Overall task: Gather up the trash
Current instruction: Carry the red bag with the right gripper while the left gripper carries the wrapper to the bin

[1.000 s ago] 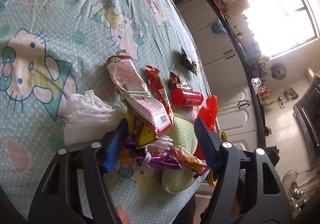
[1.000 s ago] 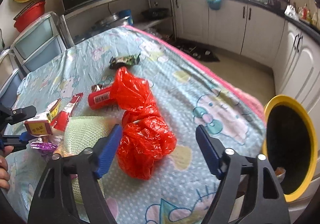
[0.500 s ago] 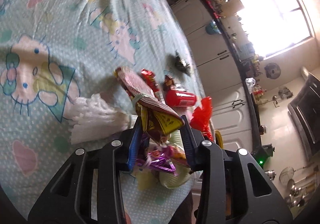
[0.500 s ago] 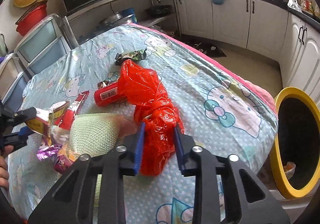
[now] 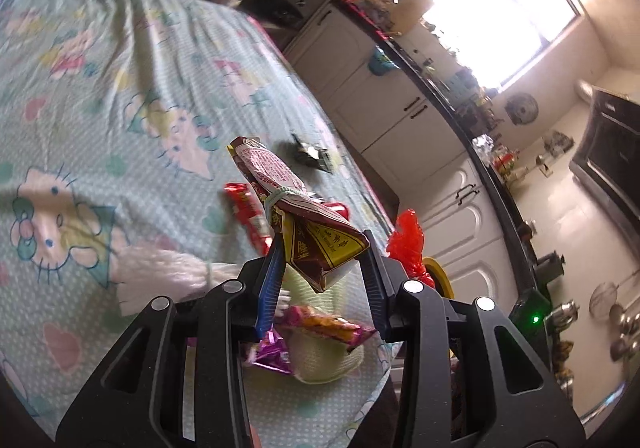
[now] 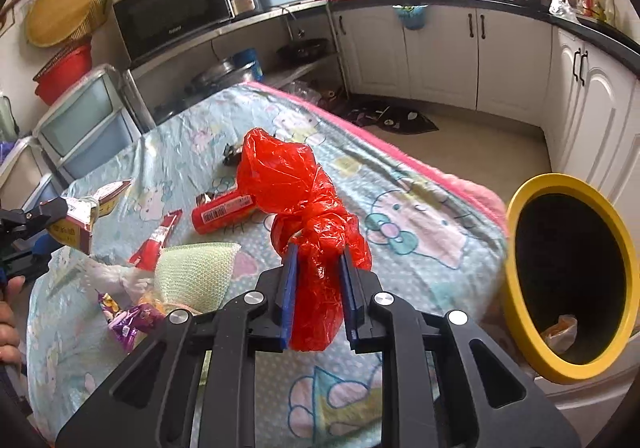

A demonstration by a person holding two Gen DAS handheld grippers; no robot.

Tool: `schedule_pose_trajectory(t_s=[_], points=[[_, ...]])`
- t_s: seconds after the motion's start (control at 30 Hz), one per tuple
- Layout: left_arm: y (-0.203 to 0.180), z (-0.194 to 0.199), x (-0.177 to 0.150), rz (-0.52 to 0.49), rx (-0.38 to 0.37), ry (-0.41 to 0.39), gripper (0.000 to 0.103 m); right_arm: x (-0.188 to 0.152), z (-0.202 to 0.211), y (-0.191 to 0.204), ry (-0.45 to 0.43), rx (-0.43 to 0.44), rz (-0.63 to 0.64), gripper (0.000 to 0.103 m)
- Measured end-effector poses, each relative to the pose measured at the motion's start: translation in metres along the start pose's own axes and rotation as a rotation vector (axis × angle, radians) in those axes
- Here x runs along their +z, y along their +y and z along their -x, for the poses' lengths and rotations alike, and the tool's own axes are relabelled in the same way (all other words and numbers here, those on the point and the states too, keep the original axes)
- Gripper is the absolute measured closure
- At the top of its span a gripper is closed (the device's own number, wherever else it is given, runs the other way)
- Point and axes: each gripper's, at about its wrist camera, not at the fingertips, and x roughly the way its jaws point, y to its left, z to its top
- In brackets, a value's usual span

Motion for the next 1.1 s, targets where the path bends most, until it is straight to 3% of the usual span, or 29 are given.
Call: schedule_pose_trajectory(t_s=[0.57,1.1], points=[[-0.074,-0.028,-0.02,-0.218,-0.038,0.013,0.073,-0.001,0.061,-0.029,-0.103,-0.03,-0.059,0.084],[-0.126,-0.047,-0.039,-0.352,-0.109,0.03,0.073,0.008,0.11,-0.059,-0.201,-0.099,-0.092,0.084]])
